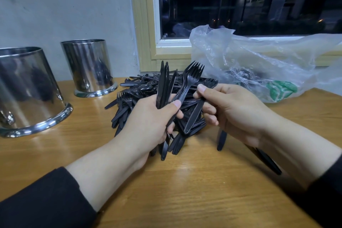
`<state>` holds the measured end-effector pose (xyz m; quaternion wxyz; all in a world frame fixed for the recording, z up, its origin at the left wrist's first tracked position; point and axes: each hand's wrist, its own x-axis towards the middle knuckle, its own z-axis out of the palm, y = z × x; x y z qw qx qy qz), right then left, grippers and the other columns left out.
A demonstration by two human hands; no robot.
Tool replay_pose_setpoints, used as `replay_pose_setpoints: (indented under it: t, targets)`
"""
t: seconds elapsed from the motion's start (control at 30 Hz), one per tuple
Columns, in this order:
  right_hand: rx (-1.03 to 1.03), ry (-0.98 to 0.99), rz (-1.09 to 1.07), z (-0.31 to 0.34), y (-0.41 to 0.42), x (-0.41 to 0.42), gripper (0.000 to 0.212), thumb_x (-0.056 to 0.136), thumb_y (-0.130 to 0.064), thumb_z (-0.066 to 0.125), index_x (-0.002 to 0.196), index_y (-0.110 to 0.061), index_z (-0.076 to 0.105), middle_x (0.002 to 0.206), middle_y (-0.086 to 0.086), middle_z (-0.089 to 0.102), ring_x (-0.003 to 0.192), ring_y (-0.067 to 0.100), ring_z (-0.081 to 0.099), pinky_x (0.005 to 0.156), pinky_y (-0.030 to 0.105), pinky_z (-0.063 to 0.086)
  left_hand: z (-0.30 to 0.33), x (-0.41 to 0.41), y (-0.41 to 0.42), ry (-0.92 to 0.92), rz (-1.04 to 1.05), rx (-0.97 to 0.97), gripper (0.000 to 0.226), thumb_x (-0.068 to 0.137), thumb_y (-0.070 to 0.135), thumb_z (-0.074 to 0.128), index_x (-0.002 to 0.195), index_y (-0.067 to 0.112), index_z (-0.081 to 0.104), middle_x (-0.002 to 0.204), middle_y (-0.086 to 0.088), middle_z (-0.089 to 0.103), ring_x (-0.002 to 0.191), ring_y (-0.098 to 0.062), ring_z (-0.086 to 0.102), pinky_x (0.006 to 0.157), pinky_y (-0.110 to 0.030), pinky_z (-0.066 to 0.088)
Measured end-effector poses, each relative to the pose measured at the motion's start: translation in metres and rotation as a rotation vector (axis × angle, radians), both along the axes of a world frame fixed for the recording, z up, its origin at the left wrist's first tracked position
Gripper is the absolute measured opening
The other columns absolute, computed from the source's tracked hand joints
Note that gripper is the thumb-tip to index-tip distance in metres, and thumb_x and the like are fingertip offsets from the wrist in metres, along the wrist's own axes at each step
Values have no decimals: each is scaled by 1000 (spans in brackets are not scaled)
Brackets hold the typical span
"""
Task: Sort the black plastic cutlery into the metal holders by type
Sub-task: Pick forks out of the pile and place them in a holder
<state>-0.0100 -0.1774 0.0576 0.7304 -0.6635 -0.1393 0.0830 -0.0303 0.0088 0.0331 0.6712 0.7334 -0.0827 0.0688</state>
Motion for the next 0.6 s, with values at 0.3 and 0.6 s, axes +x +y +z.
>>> replay_pose_setpoints:
  t: [0.3, 0.6]
  targets:
    - [76, 82, 231, 2, -3, -1, 22, 95, -15, 60, 110, 0, 60, 86, 13, 72, 79, 20, 72, 71, 23, 59, 0, -1, 0, -38, -20, 61, 15, 102, 27, 61, 100, 21, 74, 66, -8, 56, 58, -21, 45, 42, -24, 31]
    - [-31, -140, 32, 1, -2, 1, 20, 95, -17, 64, 78, -7, 65, 77, 14, 69, 69, 19, 65, 66, 23, 55, 5, -7, -1, -34, -45, 67, 19, 102, 26, 60, 93, 25, 77, 73, -3, 67, 57, -16, 55, 42, -24, 35]
